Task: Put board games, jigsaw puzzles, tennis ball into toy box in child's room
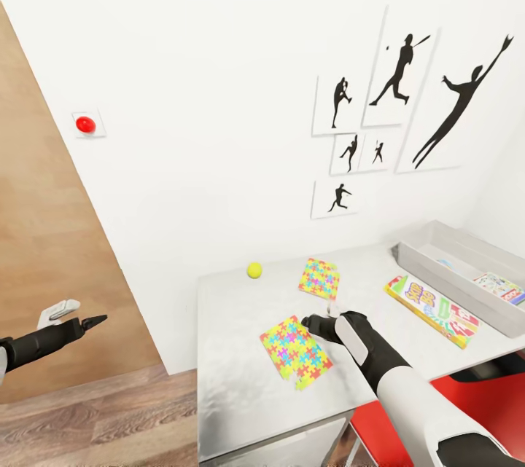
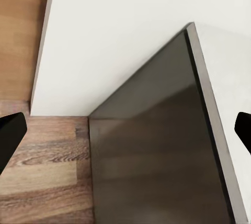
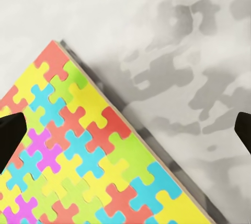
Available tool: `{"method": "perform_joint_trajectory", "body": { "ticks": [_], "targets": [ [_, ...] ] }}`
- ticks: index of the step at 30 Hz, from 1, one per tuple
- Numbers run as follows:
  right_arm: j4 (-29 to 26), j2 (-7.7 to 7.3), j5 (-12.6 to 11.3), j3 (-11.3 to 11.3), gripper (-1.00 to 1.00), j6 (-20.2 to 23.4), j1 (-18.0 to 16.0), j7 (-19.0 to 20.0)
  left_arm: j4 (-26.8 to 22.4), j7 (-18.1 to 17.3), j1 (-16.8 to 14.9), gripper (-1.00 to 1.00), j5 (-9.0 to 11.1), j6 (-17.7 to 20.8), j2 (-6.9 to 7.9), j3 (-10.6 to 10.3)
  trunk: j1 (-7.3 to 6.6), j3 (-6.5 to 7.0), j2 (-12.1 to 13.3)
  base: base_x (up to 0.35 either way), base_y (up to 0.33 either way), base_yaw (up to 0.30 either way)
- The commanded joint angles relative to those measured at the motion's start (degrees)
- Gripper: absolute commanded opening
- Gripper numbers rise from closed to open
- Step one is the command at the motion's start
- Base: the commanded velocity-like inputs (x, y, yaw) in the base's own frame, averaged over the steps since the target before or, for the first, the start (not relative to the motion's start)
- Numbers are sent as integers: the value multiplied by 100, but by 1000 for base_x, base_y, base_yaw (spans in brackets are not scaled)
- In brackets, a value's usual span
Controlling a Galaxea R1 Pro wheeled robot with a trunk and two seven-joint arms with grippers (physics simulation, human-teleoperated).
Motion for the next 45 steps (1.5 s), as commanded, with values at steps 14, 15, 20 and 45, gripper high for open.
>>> {"method": "perform_joint_trajectory", "body": {
  "ticks": [14, 15, 20, 45],
  "targets": [
    [-10, -1, -63, 43, 100, 30, -5, -52, -2, -54, -10, 100, -63, 30, -23, -8, 3, -145, -14, 0, 0, 0],
    [-8, -1, -65, 42, 100, 31, -5, -49, -3, -54, -10, 100, -64, 30, -23, -15, 3, -155, -14, 0, 0, 0],
    [-7, -1, -68, 42, 100, 33, -5, -46, -4, -54, -10, 100, -67, 30, -23, -24, 3, -202, -14, 0, 0, 0],
    [-14, 8, -77, 43, 100, 32, -5, -28, 0, -54, -10, 100, -63, 30, -32, -36, 3, -438, -14, 0, 19, 0]
  ]
}}
